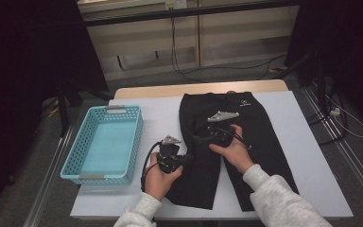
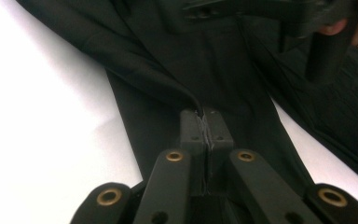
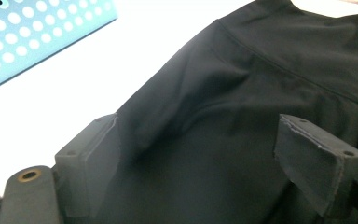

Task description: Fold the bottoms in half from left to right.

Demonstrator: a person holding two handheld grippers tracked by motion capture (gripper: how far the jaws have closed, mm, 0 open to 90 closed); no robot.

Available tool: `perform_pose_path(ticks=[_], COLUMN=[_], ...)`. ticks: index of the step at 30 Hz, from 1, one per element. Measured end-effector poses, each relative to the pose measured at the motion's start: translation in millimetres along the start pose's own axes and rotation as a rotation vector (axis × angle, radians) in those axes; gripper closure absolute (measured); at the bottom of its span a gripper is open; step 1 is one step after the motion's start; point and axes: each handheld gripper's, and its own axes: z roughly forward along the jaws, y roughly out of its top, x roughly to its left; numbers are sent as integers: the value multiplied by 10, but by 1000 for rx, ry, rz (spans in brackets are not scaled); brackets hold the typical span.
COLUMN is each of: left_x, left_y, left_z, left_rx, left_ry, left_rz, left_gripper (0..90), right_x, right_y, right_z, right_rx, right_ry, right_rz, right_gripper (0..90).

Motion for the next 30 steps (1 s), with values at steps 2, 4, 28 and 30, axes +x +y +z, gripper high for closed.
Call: perform_pose_path(ticks=[2,4,28,30], left_x=[-2,-2,-20,-27], left_y=[-4,-6,14,17], left_z=[17,24,29,27], left_rx=[2,6,-11,-18], left_ry=[-1,-4,-11,-10], left_rz=[1,1,4,8], left_gripper=[891,891,891,891], right_x=[6,7,116,122], right_y=[15,24,88,87], right_z=[47,93,516,562], right_rx=[1,12,71,80], right_ry=[5,-3,3,2], right_rz=[8,1,5,-3], right_gripper=[158,156,153,190])
